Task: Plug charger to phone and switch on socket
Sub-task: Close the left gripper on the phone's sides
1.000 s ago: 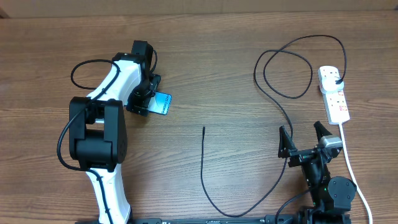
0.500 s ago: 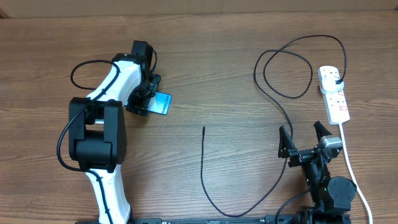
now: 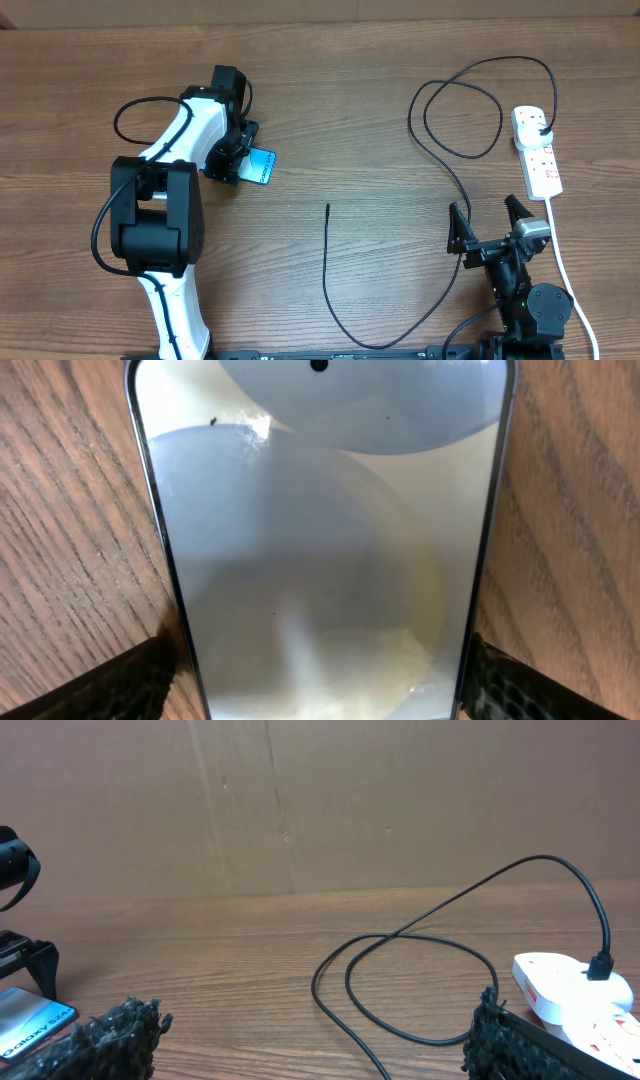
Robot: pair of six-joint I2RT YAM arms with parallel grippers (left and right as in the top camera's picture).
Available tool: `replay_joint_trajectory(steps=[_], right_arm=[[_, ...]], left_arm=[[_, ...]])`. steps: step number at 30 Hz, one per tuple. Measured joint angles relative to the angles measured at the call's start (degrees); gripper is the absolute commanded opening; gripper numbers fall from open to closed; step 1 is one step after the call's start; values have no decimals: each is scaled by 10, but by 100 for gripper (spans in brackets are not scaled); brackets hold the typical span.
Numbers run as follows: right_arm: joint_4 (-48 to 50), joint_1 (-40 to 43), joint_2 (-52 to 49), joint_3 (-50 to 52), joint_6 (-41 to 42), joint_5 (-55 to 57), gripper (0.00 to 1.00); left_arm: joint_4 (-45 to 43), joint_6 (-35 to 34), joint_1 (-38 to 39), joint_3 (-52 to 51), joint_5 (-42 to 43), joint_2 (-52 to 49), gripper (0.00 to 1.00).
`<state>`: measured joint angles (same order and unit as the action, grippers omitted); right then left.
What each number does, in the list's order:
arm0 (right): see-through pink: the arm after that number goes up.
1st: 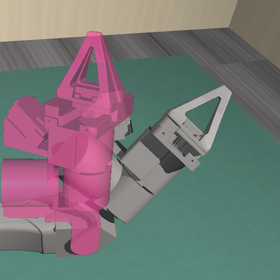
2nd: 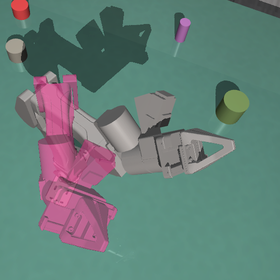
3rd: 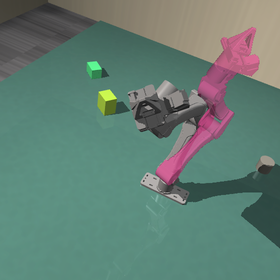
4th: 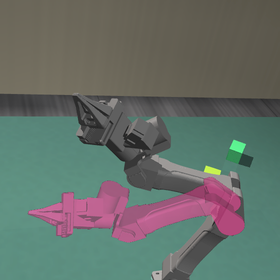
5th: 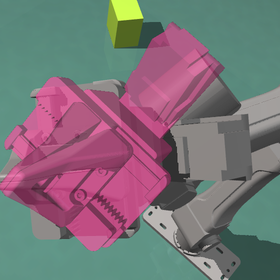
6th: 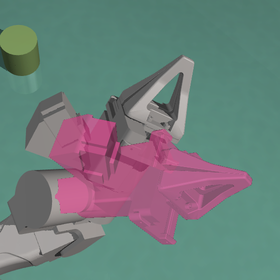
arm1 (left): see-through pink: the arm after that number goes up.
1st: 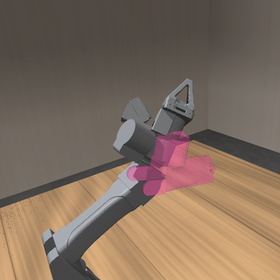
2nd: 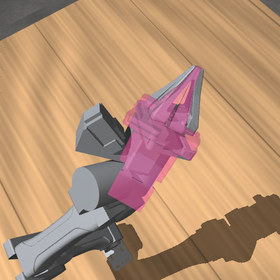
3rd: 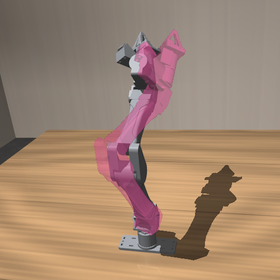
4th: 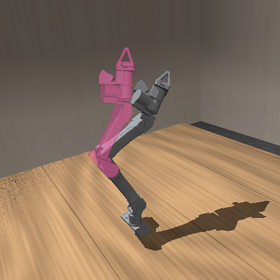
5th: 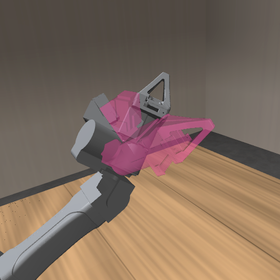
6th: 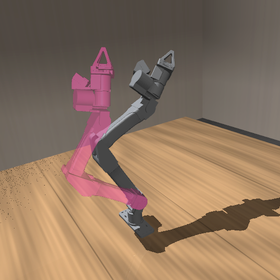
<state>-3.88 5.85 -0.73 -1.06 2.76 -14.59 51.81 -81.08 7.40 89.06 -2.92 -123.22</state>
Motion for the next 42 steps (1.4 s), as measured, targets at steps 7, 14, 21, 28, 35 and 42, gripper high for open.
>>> replay_joint_trajectory(steps=[7,14,21,28,35,42], right_arm=[[0,0,0,0,0,0,100],[0,0,0,0,0,0,100],[0,0,0,0,0,0,100],[0,0,0,0,0,0,100],[0,0,0,0,0,0,100],[0,0,0,0,0,0,100]], left_arm=[[-2,0,0,0,4,0,84],[-2,0,0,0,4,0,77],[-2,0,0,0,5,1,54],[-2,0,0,0,5,1,4],[-2,0,0,0,5,1,4],[0,0,0,1,6,1,4]])
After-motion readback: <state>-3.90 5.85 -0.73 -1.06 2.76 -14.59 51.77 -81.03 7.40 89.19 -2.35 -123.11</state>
